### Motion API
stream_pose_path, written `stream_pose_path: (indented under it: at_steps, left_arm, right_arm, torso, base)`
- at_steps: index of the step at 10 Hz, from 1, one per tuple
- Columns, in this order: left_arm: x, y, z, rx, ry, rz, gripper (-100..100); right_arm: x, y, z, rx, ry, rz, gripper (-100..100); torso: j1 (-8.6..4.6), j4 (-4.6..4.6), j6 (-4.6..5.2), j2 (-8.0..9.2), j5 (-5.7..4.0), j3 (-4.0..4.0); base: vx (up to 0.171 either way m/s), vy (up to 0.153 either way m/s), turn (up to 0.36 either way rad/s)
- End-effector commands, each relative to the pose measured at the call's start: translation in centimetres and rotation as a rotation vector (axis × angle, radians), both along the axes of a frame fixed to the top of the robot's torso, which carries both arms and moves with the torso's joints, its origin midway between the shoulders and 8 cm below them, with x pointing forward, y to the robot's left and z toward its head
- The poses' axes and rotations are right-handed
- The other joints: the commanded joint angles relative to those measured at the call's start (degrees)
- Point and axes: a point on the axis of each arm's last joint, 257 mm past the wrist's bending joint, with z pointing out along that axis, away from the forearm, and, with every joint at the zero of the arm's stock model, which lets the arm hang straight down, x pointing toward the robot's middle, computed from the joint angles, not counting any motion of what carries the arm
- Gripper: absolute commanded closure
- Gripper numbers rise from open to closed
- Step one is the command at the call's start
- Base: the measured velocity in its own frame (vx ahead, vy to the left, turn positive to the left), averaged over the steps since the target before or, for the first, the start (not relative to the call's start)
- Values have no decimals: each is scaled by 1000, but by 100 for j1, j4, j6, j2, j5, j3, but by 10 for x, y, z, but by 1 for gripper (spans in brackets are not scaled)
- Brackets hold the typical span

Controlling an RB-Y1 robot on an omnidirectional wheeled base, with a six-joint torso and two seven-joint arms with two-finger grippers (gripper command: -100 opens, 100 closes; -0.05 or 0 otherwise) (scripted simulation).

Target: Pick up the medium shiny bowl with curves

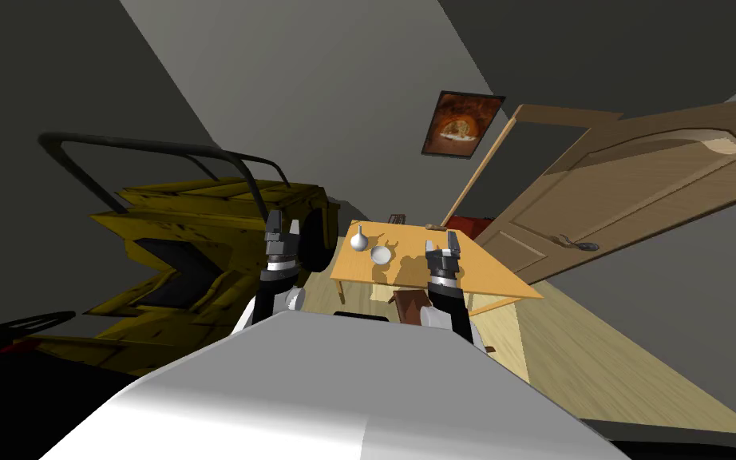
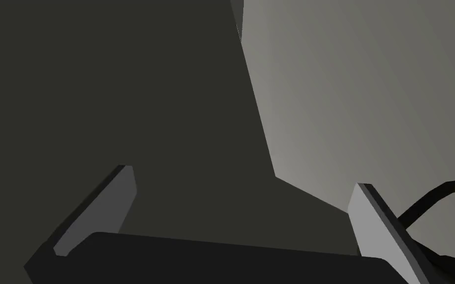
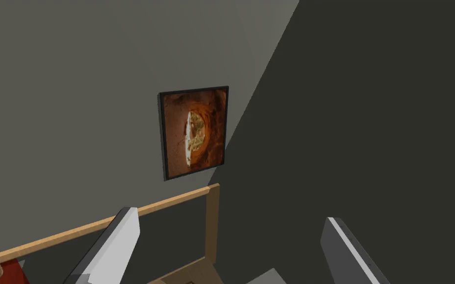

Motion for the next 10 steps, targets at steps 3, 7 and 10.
stream_pose_path:
  at_steps: [3,7,10]
  left_arm:
    - [0,0,0,0,0,0,0]
    - [0,0,0,0,0,0,0]
    - [0,0,0,0,0,0,0]
  right_arm:
    - [1,1,-32,-95,103,15,-100]
    - [-4,-5,-86,-207,264,17,-100]
    - [-14,-14,-131,-291,400,12,-100]
  torso:
    - [6,2,1,11,1,6]
    - [18,5,-3,24,4,14]
    - [15,5,-3,22,4,13]
  base:
    - [-30,23,110]
    - [-53,48,180]
    - [-45,42,220]
